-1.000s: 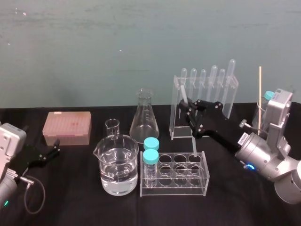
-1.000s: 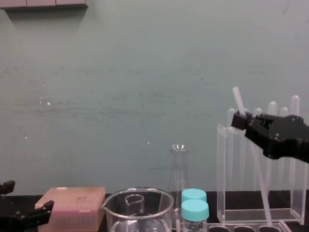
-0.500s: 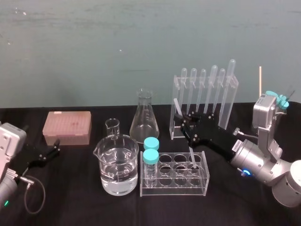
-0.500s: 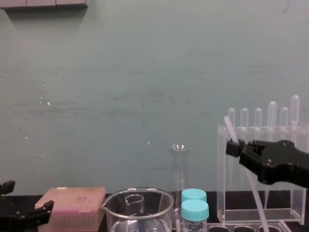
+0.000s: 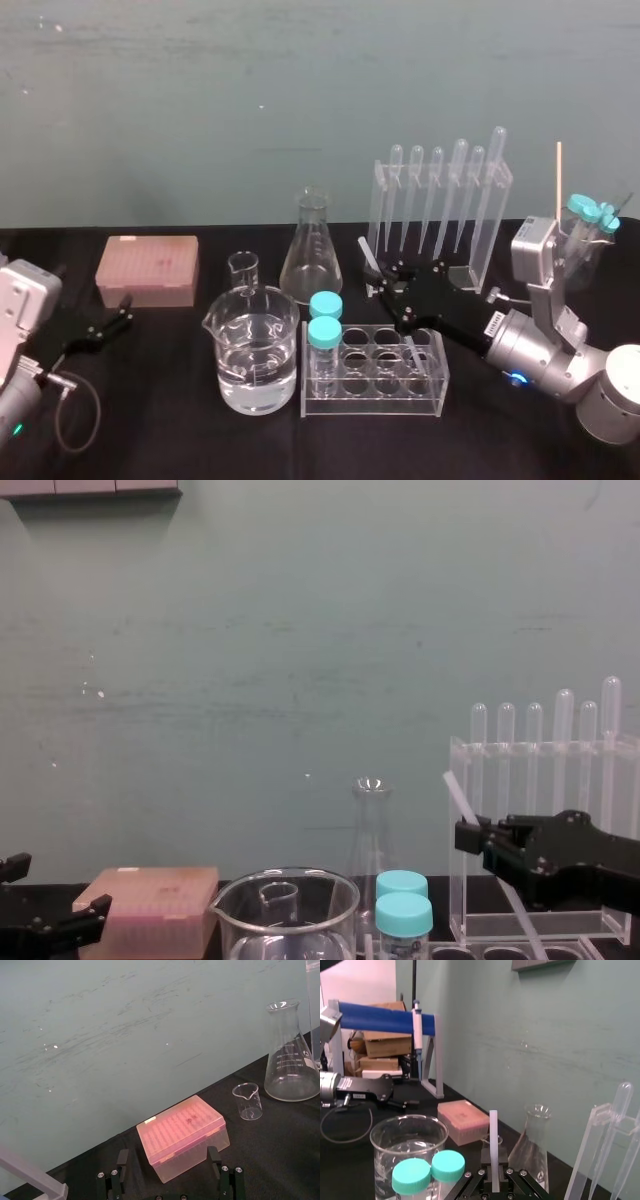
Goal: Pick up the stirring rod with one hand, then place it down.
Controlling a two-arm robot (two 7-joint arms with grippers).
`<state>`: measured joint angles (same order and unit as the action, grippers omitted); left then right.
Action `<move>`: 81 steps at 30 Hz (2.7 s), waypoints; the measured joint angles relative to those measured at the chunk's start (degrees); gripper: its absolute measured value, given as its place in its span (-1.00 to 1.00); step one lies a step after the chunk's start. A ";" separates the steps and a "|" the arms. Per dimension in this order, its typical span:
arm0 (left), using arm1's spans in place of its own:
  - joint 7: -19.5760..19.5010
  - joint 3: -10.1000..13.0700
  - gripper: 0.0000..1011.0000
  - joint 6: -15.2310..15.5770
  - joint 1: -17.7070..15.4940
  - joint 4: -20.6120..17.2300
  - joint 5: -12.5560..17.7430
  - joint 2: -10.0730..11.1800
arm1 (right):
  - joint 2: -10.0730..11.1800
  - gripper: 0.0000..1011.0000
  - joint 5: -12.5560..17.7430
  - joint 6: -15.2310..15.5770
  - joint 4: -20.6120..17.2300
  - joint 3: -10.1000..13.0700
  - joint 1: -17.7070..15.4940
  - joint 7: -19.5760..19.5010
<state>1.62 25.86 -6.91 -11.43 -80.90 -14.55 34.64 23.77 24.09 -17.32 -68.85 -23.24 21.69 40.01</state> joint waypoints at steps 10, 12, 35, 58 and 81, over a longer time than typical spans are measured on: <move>0.00 0.00 0.98 0.00 0.00 0.00 0.00 0.00 | 0.05 -0.86 -0.95 0.35 0.30 -0.42 0.22 -0.73; 0.00 0.00 0.98 0.00 0.00 0.00 0.00 0.00 | 0.05 -0.86 -0.93 0.35 0.30 -0.41 0.22 -0.71; 0.00 0.00 0.98 0.00 0.00 0.00 0.00 0.00 | 0.02 0.15 -0.71 0.27 0.25 -0.30 0.16 -0.60; 0.00 0.00 0.98 0.00 0.00 0.00 0.00 0.00 | -2.43 0.98 -5.77 -4.28 -8.49 8.25 -3.31 -16.02; 0.00 0.00 0.98 0.00 0.00 0.00 0.00 0.00 | 0.46 0.98 -13.42 14.87 -10.46 11.31 -9.69 -22.21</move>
<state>1.62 25.86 -6.91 -11.43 -80.90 -14.55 34.64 24.23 10.67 -2.44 -79.30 -11.94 11.99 17.80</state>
